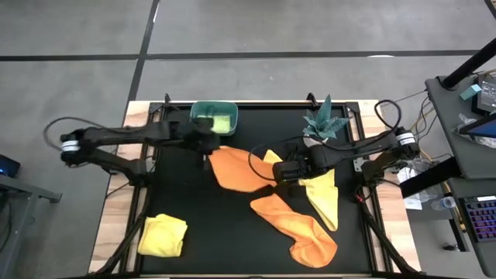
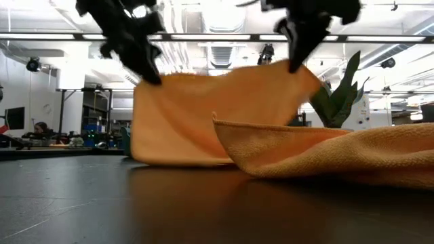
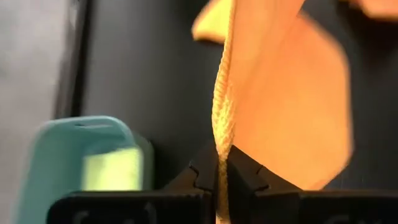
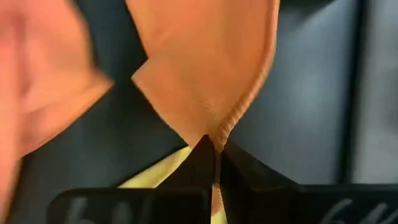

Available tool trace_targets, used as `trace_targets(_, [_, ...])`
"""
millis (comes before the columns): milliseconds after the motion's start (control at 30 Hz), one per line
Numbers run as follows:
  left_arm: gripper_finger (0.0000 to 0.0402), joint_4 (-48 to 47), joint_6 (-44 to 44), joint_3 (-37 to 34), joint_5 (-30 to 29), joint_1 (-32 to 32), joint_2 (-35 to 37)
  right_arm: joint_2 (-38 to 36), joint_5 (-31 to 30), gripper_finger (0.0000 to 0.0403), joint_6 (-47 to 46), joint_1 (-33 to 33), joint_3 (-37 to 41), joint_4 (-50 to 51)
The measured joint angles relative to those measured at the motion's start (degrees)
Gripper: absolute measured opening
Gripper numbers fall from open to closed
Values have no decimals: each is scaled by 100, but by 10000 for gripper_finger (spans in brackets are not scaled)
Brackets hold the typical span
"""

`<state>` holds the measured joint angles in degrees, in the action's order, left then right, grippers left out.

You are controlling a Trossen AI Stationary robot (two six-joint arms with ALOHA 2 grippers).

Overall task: Fold microfiber towels
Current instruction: Fold the top orange microfiber cloth

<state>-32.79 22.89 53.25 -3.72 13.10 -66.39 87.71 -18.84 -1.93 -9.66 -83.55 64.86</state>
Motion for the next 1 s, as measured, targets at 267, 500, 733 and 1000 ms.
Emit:
trace_targets(267, [0, 44, 323, 20, -568, 4, 1344, -12, -1281, 8, 967, 539, -792, -12])
trace_targets(500, [0, 23, 390, 17, -1490, 4, 2039, -12, -1588, 8, 1817, 1097, -1450, -54])
trace_targets(733, [0, -119, 205, 0, -1271, -15, 2455, -12, -1150, 8, 1746, 1033, -1751, 101])
trace_targets(1000, [0, -469, -962, -630, 816, -367, 2445, 11, 1020, 9, 890, 527, -1218, 237])
